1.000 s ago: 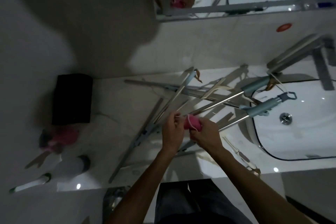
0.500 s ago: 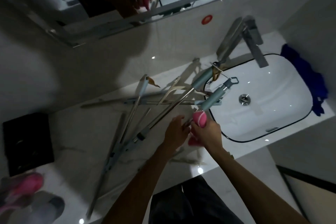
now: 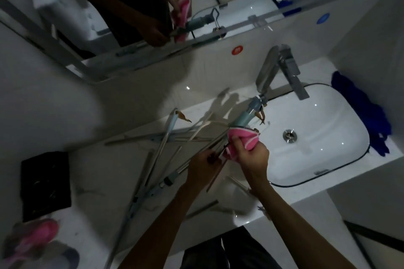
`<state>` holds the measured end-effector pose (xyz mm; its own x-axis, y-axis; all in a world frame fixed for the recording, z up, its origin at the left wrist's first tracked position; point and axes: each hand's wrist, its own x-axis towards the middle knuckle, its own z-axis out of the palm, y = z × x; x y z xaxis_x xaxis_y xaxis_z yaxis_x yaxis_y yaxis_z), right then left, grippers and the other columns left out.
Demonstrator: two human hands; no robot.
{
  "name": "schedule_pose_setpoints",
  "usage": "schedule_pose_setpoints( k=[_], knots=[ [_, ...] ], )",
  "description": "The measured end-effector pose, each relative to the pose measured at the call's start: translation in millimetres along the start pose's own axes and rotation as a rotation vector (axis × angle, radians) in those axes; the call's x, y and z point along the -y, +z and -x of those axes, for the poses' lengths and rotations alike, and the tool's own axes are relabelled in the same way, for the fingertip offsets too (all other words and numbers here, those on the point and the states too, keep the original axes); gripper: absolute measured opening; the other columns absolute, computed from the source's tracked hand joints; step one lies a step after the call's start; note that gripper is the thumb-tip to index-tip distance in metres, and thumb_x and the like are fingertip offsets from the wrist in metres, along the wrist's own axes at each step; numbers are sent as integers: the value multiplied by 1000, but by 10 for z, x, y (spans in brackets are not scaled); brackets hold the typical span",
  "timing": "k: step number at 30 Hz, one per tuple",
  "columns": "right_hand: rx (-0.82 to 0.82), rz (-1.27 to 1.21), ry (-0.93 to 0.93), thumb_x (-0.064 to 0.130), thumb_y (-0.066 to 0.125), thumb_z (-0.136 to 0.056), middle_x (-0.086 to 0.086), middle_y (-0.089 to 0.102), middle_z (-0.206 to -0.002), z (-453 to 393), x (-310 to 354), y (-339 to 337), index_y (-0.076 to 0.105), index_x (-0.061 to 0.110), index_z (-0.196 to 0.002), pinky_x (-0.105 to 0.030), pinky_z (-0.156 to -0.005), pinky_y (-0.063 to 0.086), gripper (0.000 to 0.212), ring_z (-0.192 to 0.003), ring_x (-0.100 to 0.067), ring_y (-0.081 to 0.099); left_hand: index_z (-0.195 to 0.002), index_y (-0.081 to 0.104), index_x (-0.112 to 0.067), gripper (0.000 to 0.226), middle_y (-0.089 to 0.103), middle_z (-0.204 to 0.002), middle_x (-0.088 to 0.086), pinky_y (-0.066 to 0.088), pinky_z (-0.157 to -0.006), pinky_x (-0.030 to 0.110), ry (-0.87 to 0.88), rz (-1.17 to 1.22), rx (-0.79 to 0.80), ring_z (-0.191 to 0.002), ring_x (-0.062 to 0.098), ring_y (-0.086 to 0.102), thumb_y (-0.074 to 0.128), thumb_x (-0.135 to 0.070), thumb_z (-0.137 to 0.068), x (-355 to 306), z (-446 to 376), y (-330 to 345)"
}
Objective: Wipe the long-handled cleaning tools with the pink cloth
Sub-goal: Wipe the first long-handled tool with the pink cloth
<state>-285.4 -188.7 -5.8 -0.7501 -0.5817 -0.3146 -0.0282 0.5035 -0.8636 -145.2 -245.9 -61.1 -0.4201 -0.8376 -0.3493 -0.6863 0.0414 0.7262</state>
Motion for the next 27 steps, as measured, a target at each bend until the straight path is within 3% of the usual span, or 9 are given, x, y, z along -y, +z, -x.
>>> schedule_pose_setpoints(
  k=[2,4,7,10,12,15,20,24,27],
  knots=[
    [-2,-12,-17,45,72,-89,-2,69,-69,2,167,25,68,16,-75,-25,-60,50,32,-64,-12,64,-64,51,-20,31,51,-61,-5,37,-56,27,0,49,-11,-59,9,48,55,-49,-75,-22,64,-100],
    [-4,-29,-55,36,71,-92,3,64,-71,27,310,63,67,12,-82,-11,-59,43,26,-67,-7,60,-63,43,-25,30,46,-58,-7,34,-54,24,25,43,-49,-56,3,42,58,-46,-79,-28,126,-199],
    [33,-33,-83,25,69,-95,11,60,-69,76,369,113,63,16,-83,-5,-53,40,16,-66,-1,57,-72,49,-24,20,51,-63,-6,44,-62,31,26,56,-105,-61,11,48,58,-40,-80,1,181,-313],
    [106,-8,-60,32,67,-95,0,68,-77,96,272,162,69,14,-89,-10,-54,39,20,-75,-16,65,-84,57,-20,23,57,-68,-4,49,-66,36,9,31,-89,-66,19,54,54,-42,-79,63,235,-361],
    [159,3,-23,42,66,-94,1,70,-86,102,167,170,70,18,-98,-14,-62,45,24,-81,-14,66,-78,52,-20,21,53,-66,-3,49,-65,39,8,11,-75,-66,23,53,56,-41,-79,127,256,-356],
    [189,35,22,54,66,-90,-2,74,-95,152,-41,139,70,20,-106,-31,-75,56,37,-88,-20,69,-79,51,-18,23,56,-69,1,47,-66,37,-18,-25,-38,-67,23,55,59,-39,-79,203,269,-310],
    [126,31,74,32,67,-95,-7,74,-95,193,-182,-12,70,11,-108,-15,-56,51,24,-83,-19,70,-96,63,-16,26,69,-82,5,50,-69,34,-48,-112,46,-80,24,64,62,-35,-77,201,294,-256],
    [71,23,15,45,61,-93,0,73,-89,30,-230,-66,68,25,-102,-37,-71,58,23,-84,-18,70,-98,63,-18,15,67,-82,1,44,-61,27,-54,-161,102,-78,20,63,63,-24,-85,143,289,-162],
    [42,-78,113,47,56,-91,-4,72,-91,-172,-277,-87,63,22,-103,-40,-66,60,28,-82,-20,71,-90,62,-10,11,68,-84,8,35,-58,27,-24,-187,85,-81,26,64,68,-15,-83,162,267,-53]
  ],
)
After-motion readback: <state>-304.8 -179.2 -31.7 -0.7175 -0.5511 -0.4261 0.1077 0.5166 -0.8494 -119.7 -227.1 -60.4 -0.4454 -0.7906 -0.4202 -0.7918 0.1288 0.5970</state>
